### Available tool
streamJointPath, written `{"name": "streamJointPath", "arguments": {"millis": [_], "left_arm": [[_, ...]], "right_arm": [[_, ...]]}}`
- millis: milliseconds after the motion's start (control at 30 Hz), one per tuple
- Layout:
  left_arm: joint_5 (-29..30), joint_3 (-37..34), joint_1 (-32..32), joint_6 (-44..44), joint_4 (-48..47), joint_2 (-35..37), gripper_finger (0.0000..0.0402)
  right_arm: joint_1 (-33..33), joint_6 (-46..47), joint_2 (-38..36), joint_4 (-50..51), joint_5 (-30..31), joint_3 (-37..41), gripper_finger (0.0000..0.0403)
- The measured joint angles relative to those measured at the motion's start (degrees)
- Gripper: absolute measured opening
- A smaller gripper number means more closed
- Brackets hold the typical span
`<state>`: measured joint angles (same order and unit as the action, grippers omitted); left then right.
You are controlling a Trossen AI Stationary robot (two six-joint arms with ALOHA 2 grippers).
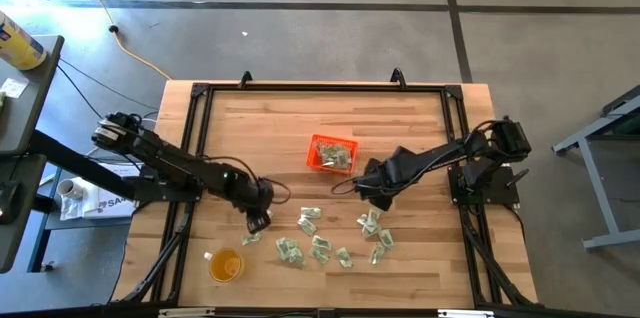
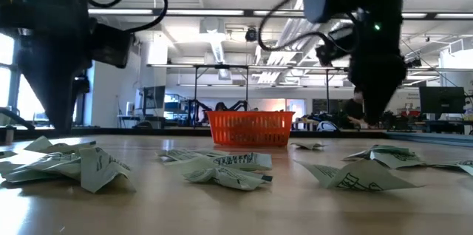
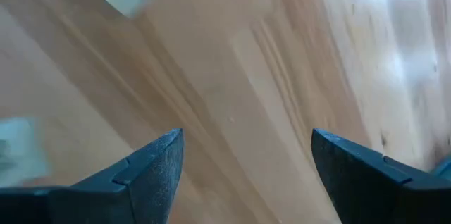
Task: Pick and place Stevia / Truvia into bins
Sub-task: Put the stevia packet into the basket
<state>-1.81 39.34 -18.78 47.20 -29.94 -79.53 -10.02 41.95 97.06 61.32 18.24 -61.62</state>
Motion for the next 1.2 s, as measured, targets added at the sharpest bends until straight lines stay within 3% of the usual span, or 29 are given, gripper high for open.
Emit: {"name": "streamJointPath", "arguments": {"millis": [200,467,600,767,833,1000,1200], "left_arm": [[2.2,1.7,-3.3,6.1,-0.5,-5.8,0.0177],[4.6,4.7,-3.5,7.3,-2.4,-12.9,0.0172],[7.5,5.3,-2.5,7.0,-4.4,-13.2,0.0126],[8.5,5.3,2.0,3.1,-3.8,-13.2,0.0027],[9.2,5.5,4.3,1.9,-3.3,-13.2,0.0024],[21.3,12.2,9.9,-3.2,-9.2,-13.4,0.0043],[29.6,24.8,15.5,-19.0,-8.3,-13.2,0.0024]], "right_arm": [[-2.3,4.0,0.0,-7.3,0.8,5.0,0.0301],[-3.3,4.4,0.0,-10.1,3.4,4.1,0.0300],[-3.7,4.3,-0.9,-8.4,6.0,2.5,0.0300],[-5.1,7.0,-5.8,-5.4,11.7,1.5,0.0300],[-6.0,10.9,-8.8,-2.3,15.3,1.5,0.0300],[-7.7,20.2,-16.3,7.3,20.6,1.5,0.0300],[-7.8,25.1,-22.8,13.2,20.9,1.5,0.0300]]}}
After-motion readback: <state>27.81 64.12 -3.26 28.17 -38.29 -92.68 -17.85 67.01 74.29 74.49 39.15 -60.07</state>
